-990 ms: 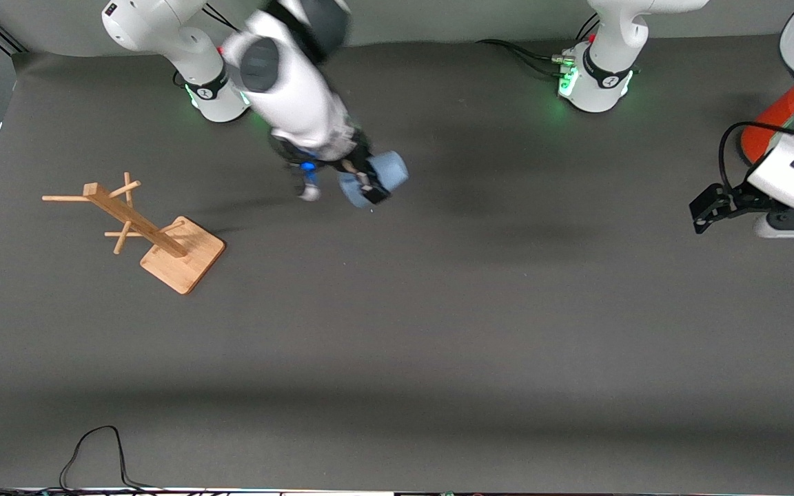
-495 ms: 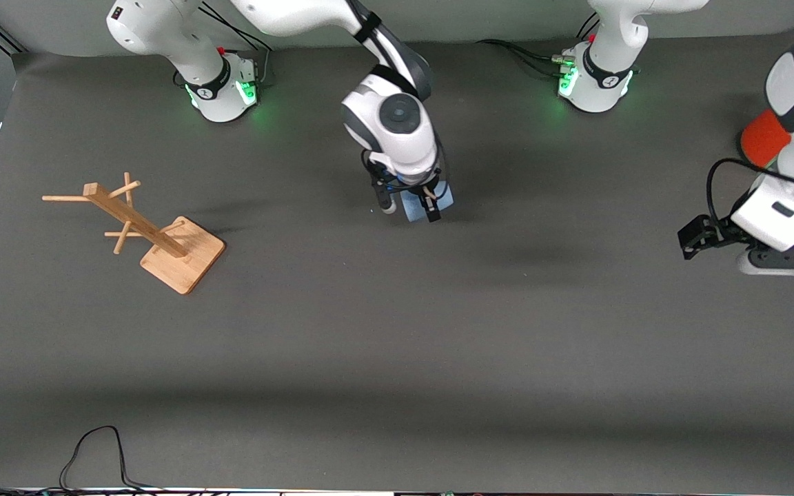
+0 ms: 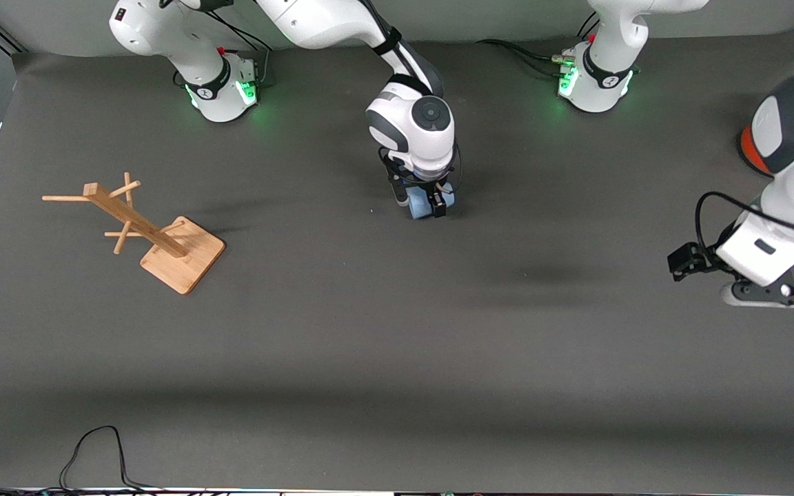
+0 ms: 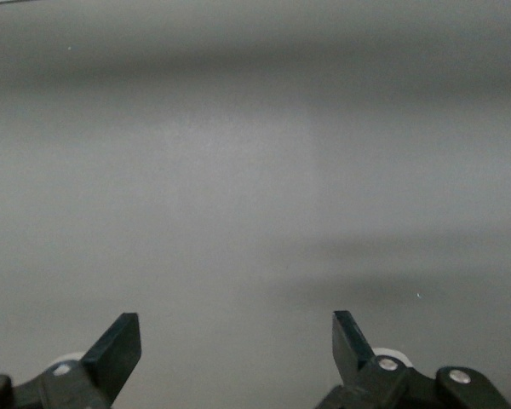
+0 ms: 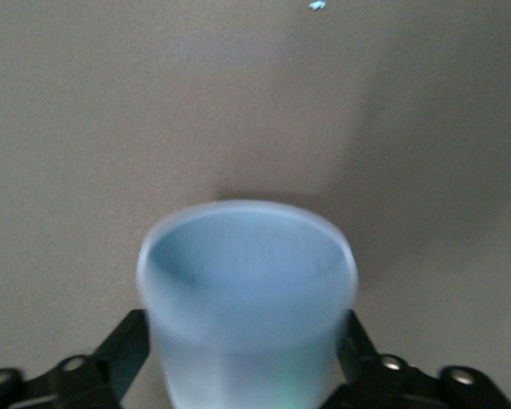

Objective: Rotate and upright cup with both arms
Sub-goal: 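Lower the blue cup onto its side and open the right gripper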

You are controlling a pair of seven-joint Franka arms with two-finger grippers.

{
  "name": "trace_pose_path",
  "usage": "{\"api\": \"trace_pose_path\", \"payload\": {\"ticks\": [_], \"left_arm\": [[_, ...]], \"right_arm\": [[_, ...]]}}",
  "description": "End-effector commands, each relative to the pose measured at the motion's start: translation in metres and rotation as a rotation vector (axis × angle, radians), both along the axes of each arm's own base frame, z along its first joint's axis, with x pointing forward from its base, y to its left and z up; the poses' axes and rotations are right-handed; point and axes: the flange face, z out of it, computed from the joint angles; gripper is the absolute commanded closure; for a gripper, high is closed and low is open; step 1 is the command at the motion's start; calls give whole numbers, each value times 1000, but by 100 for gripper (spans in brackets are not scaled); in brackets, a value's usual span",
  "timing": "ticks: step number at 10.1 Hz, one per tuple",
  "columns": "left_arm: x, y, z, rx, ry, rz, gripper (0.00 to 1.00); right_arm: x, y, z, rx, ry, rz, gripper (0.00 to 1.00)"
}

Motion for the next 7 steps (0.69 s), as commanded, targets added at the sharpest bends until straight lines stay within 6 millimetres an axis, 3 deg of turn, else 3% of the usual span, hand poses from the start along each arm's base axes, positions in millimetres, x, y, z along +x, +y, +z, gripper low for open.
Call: {"api": "trace_pose_path", "payload": {"ticks": [1, 2, 4, 5, 7], "left_arm": [[37, -15, -18, 9, -2, -17, 0], [44, -30, -36, 11, 7, -35, 0], [45, -35, -43, 6, -2, -42, 0], [43, -44, -48, 7, 11, -46, 0], [33, -88, -48, 12, 20, -82, 0]], "right_arm": [[22, 3, 43, 33, -53, -6, 0], [35, -7, 80, 37, -56, 35, 0], [58, -38, 154, 38, -43, 126, 0], [73, -57, 182, 43, -65, 153, 0], [101, -99, 220, 53, -103, 256, 0]]}}
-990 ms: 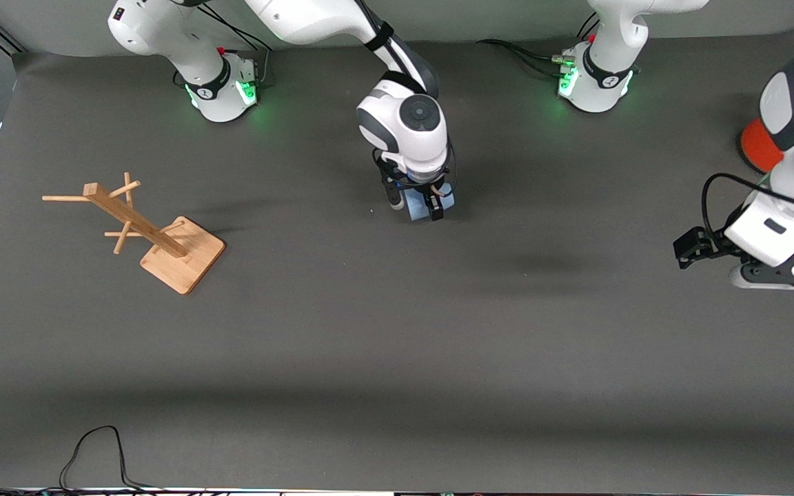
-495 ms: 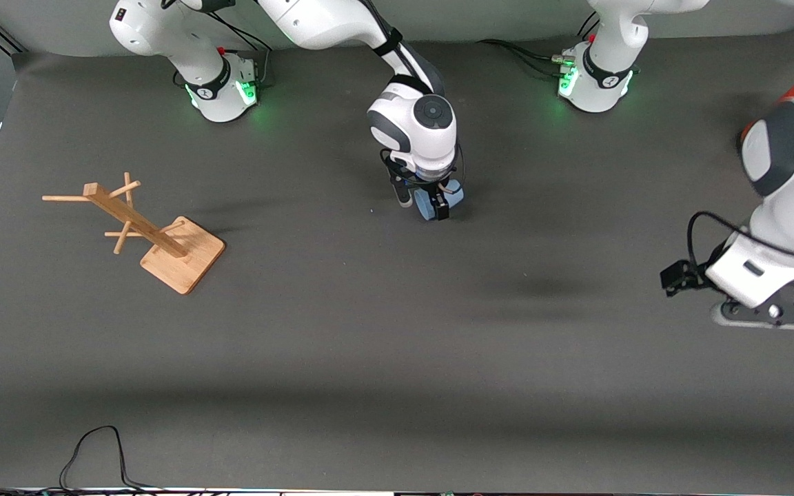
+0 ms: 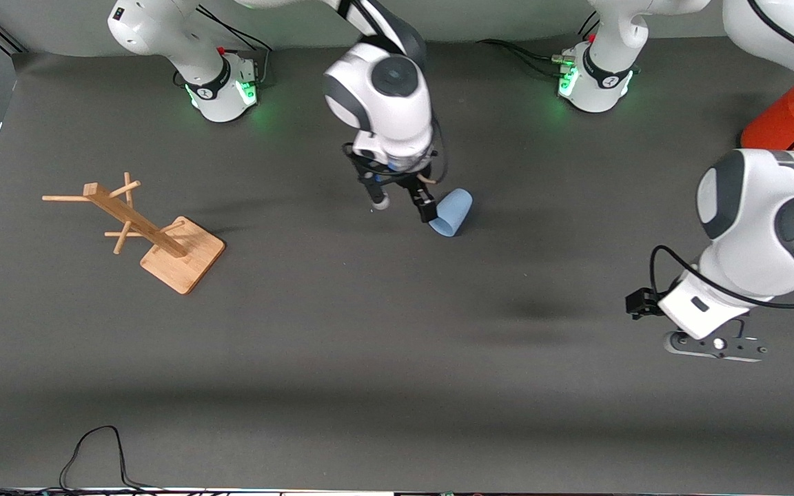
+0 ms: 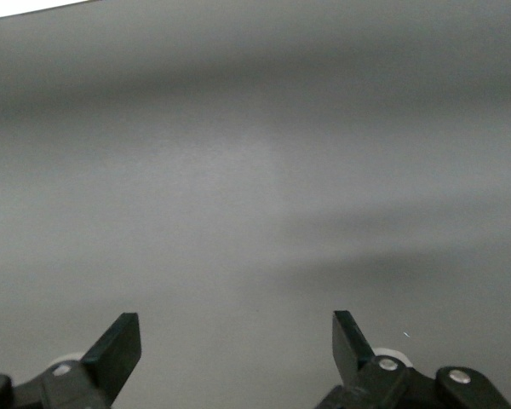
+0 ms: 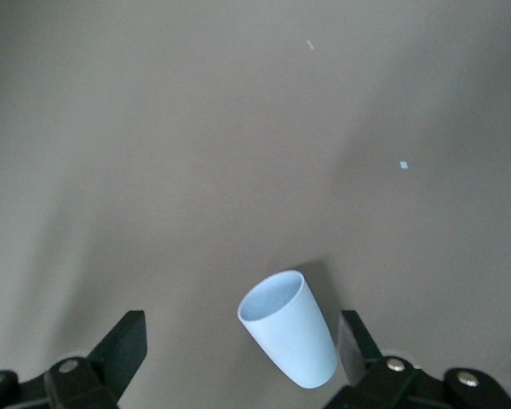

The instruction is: Rotate and upright cup with both arms

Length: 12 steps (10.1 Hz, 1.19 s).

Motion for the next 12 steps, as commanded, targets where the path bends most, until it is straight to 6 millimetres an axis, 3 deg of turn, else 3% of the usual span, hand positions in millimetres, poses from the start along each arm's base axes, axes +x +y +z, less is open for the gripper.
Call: {"api": "trace_pose_path", "payload": {"ticks": [1, 3, 5, 6, 8, 10, 11, 12], "left_arm": [[-14, -55, 5, 16, 13, 26, 0], [-48, -141, -7, 93, 49, 77, 0], [-82, -217, -43, 200, 51, 128, 0], [-91, -232, -63, 233, 79, 125, 0], [-93, -232, -72, 261, 100, 118, 0], [-101, -233, -101, 358, 167, 104, 0], [-98, -229, -107, 407, 156, 93, 0], [-99, -229, -130, 456, 175, 84, 0]], "right_arm": [[19, -55, 29, -26, -19, 144, 0], [49, -114, 62, -29, -41, 244, 0], [79, -178, 87, 7, -22, 352, 0], [92, -215, 101, -2, -32, 446, 0], [106, -275, 121, -7, -34, 612, 0], [109, -320, 137, -1, -26, 778, 0], [110, -353, 150, 15, -32, 837, 0], [106, -380, 160, 31, -35, 936, 0]]}}
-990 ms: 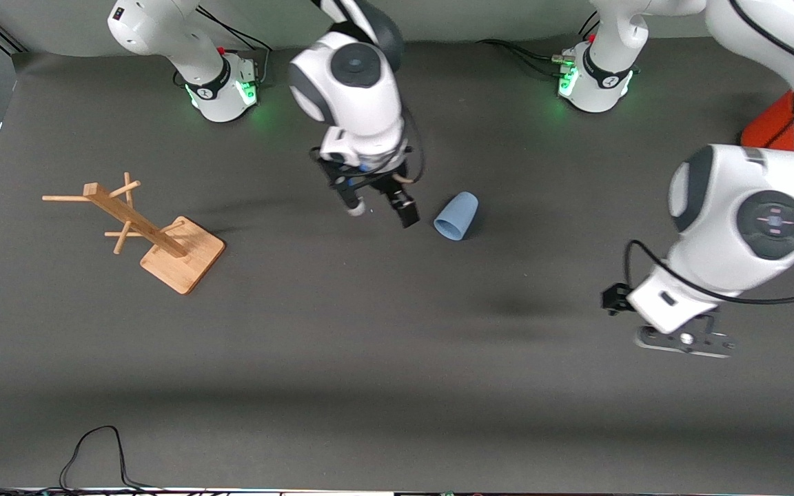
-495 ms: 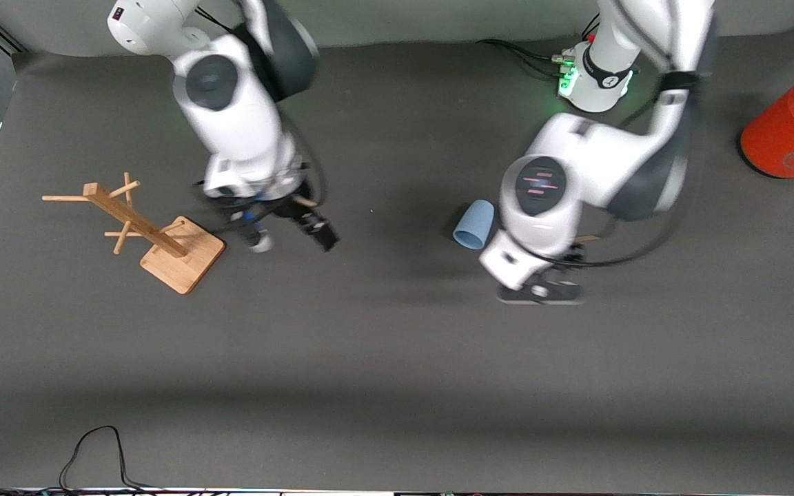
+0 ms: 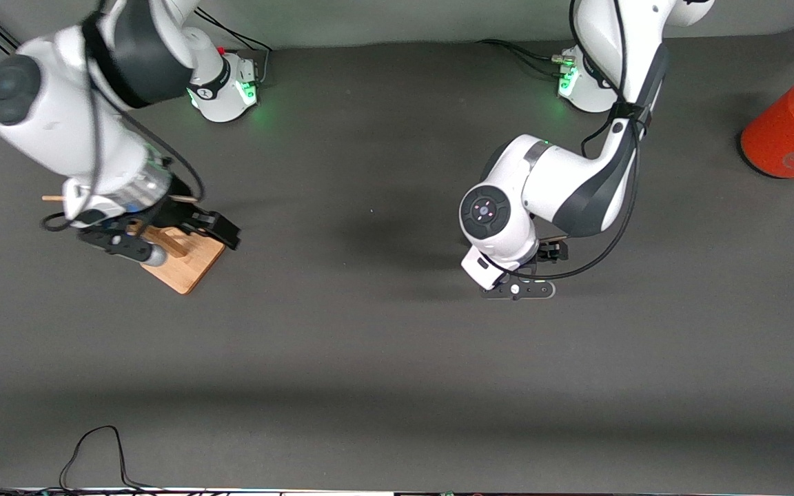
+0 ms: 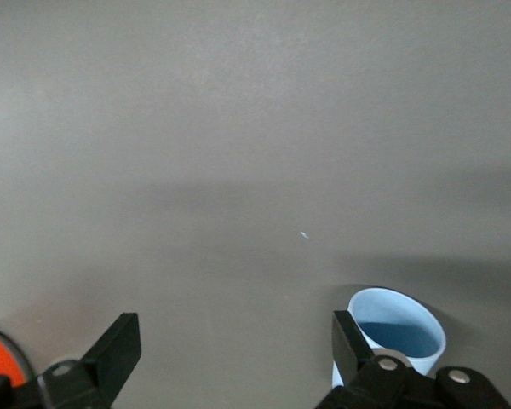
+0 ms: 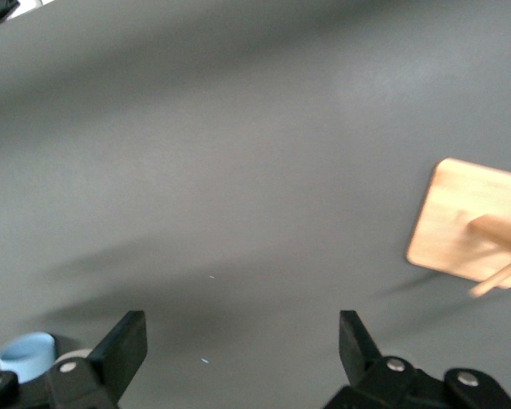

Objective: Rotate and upright cup with both arms
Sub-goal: 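Grasp the rim of the lying blue cup with the left gripper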

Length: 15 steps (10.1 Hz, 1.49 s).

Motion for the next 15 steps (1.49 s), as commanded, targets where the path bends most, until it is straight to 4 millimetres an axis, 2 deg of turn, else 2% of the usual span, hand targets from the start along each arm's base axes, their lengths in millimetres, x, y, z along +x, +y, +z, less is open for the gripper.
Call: {"api": "trace_pose_path", "payload": {"ticks": [1, 2, 3, 7, 8, 9, 10, 11, 12, 13, 14, 15], "left_arm": [[-1, -11, -48, 102, 65, -8, 0], [-2, -26, -56, 125, 80, 19, 0], [-2, -36, -68, 163, 104, 42, 0], [-20, -17, -148, 267, 192, 86, 0], [-28, -14, -163, 293, 223, 75, 0], [-33, -13, -166, 298, 266, 39, 0], [-37, -9, -169, 311, 293, 34, 0], [-47, -17, -172, 317, 311, 22, 0], [-54, -23, -169, 321, 328, 22, 0], [-63, -30, -167, 317, 359, 26, 4], [-65, -31, -167, 316, 367, 27, 22], [-67, -34, -169, 314, 366, 23, 62]], "right_arm": [[-10, -48, 18, 43, 9, 210, 0], [-7, -73, 20, 42, 9, 229, 0], [-7, -81, 23, 40, 10, 232, 0], [-7, -102, 42, -45, 9, 300, 0], [-4, -122, 42, -51, 11, 265, 0], [-4, -118, 40, -46, 15, 275, 0], [-6, -105, 38, -45, 28, 296, 0], [-7, -97, 37, -45, 33, 304, 0], [-7, -96, 35, -43, 38, 307, 0], [-5, -106, 31, -45, 45, 298, 0], [-5, -107, 29, -42, 48, 303, 0], [-5, -111, 29, -38, 52, 302, 0]]}}
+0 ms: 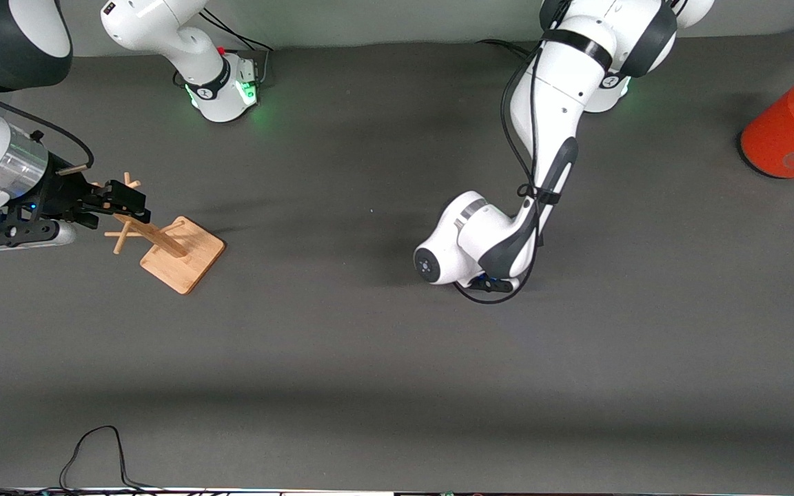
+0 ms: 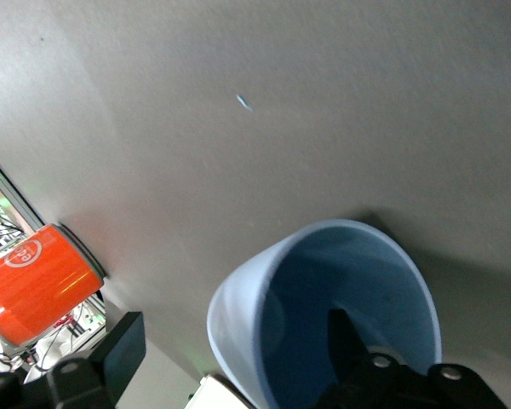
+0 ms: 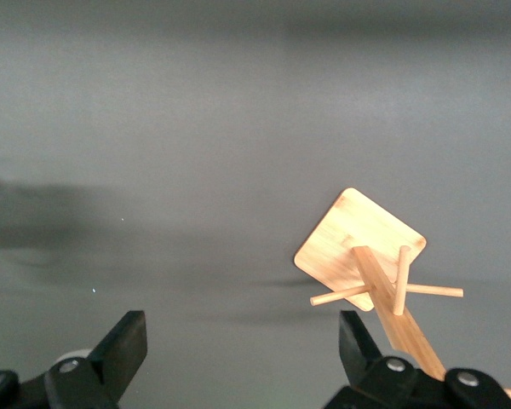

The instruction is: Rotate and upright cup with both arms

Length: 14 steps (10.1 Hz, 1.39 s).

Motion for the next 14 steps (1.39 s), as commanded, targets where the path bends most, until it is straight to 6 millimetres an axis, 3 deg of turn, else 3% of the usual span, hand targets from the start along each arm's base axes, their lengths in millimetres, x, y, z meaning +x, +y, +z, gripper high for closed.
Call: {"api": "trace_pose_path", "payload": {"ticks": [1, 3, 5, 6, 7, 8, 10, 12, 13, 14], "left_arm": [[-8, -5, 7, 4, 13, -1, 100], [-6, -10, 17, -10, -1, -6, 100], [2, -23, 49, -36, -55, -8, 100], [3, -27, 74, -44, -71, -2, 100], [-1, -43, 114, -93, -107, -14, 100], [-12, -66, 154, -167, -155, -2, 100], [-12, -102, 205, -352, -300, 72, 100], [2, -132, 214, -533, -461, 148, 100], [10, -144, 203, -608, -545, 188, 100], [12, -151, 179, -656, -586, 208, 100]], "right_arm": [[-1, -5, 3, -27, 5, 33, 0], [1, -16, 3, -74, -14, 27, 0], [7, -29, -2, -73, -47, 4, 0], [7, -29, -4, -73, -44, 4, 0], [7, -31, -5, -73, -43, -1, 0], [6, -29, -4, -73, -43, -1, 0], [-2, -33, -1, -70, -42, 0, 0], [-18, -36, 2, -61, -42, -2, 0], [-22, -37, 9, -61, -54, 0, 0], [-26, -41, 15, -77, -63, 2, 0]]}}
